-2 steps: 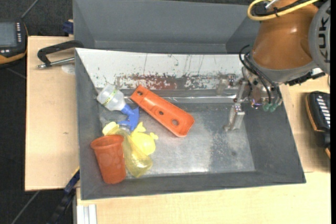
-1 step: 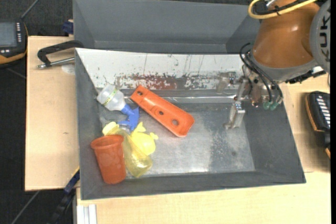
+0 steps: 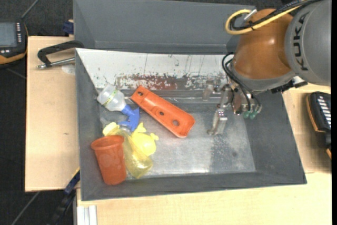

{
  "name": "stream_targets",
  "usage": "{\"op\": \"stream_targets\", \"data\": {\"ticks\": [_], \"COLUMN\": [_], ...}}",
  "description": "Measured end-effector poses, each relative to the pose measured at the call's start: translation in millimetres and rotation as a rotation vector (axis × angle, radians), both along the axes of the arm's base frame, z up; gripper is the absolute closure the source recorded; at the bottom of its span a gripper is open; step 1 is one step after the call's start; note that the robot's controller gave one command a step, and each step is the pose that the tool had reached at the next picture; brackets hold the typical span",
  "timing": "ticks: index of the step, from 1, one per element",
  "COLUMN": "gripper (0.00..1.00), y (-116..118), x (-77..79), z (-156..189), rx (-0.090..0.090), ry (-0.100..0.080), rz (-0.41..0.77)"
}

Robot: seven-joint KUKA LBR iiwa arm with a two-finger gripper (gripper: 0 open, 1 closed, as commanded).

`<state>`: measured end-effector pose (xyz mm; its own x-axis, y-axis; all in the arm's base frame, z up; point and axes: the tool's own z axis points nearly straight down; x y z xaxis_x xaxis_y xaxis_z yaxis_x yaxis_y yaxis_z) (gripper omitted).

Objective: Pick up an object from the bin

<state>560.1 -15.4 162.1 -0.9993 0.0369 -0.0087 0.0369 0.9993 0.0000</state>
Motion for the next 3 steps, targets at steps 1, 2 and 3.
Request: {"op": "stream_targets", "data": {"ticks": [1,2,3], "gripper": [0.0,0.0,0.0], "y": [22.0,48.5,65.1], "x": [3.9,34.3,36.4], "z": [-39.9,-73.0,-88.6], "rx": [0.003,-0.003,0.002], "ry": [0.009,-0.007,0.002], "rz": [0.09,0.321,0.218]}}
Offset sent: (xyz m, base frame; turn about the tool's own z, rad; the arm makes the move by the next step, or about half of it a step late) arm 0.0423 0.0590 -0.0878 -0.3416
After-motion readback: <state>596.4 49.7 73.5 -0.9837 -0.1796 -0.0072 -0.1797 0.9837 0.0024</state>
